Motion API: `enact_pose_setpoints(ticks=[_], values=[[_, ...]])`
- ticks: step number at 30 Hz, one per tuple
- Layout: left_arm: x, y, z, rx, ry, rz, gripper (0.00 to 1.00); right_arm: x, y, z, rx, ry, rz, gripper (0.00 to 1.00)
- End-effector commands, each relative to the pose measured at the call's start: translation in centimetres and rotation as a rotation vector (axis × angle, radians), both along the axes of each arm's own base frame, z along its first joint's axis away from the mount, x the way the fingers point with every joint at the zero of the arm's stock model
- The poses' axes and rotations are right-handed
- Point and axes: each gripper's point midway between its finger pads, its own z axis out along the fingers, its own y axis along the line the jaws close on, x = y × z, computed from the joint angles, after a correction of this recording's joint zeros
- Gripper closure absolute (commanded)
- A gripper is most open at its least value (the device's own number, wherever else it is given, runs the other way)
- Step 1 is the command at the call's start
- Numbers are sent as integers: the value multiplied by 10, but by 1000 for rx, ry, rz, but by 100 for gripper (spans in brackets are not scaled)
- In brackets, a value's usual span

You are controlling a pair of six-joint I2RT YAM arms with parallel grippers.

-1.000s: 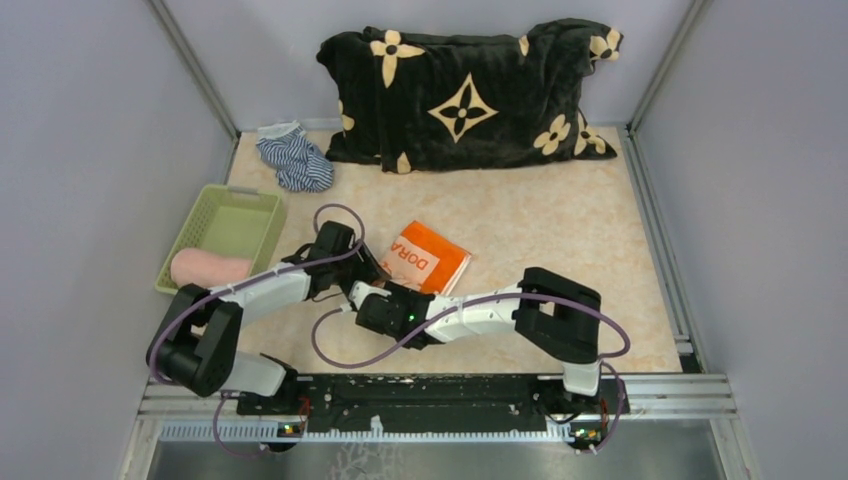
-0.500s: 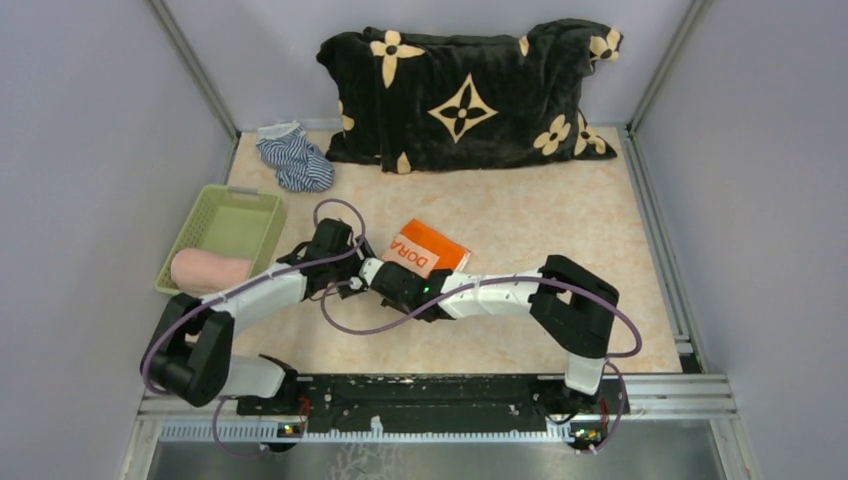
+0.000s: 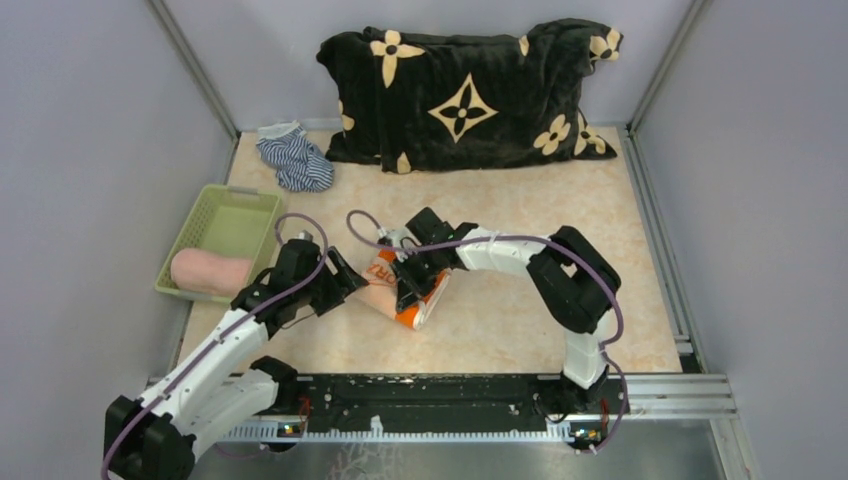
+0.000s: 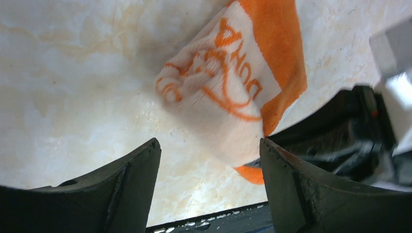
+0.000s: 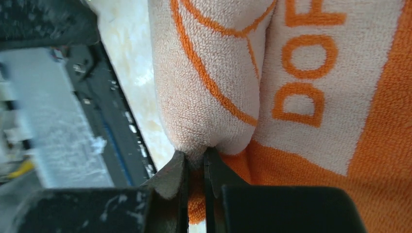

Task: Roll the towels
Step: Roll the towel at the center of the board.

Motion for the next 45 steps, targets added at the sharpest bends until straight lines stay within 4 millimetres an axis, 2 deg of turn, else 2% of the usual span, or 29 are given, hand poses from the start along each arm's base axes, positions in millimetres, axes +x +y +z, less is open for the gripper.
enact_pose_setpoints(ticks=[1,6,9,13,15,18,20,23,24,26,29,30,33,37,41,43,45], values=[[-20,0,-11,-60,57,21,20,-15,-2,-4,80,345,2,100],[-14,-13,-19,-117,57,5,20,-12,-9,-23,86,493,-17,100],[-1,-20,-18,-119,39,-9,20,-7,-13,-37,79,554,-54,100],[19,-21,-22,-86,25,14,20,0,-15,-45,77,579,-91,100],[25,-21,-28,-70,25,28,22,3,-16,-47,64,568,-102,100],[25,-14,-49,-12,78,50,26,9,-18,-45,41,513,-122,98],[21,-9,-64,33,136,55,28,14,-21,-38,36,449,-137,92],[15,-5,-80,80,197,41,30,25,-28,-21,11,303,-175,76],[13,-6,-83,84,205,30,30,28,-30,-10,13,239,-182,67],[11,-6,-89,88,224,22,30,33,-38,3,-20,121,-200,57],[8,-5,-94,102,250,15,30,39,-49,18,-103,-103,-203,45],[7,-5,-96,108,258,12,30,35,-48,24,-130,-180,-188,41],[4,-3,-99,122,277,11,29,38,-47,46,-185,-432,-194,38],[3,-4,-101,122,287,6,29,27,-32,68,-209,-688,-163,36],[3,-5,-102,117,292,2,29,13,-16,61,-243,-808,-112,36],[3,-5,-102,119,294,1,29,10,-12,49,-282,-829,-94,36],[3,-5,-102,120,294,3,28,8,-11,23,-342,-839,-55,36]])
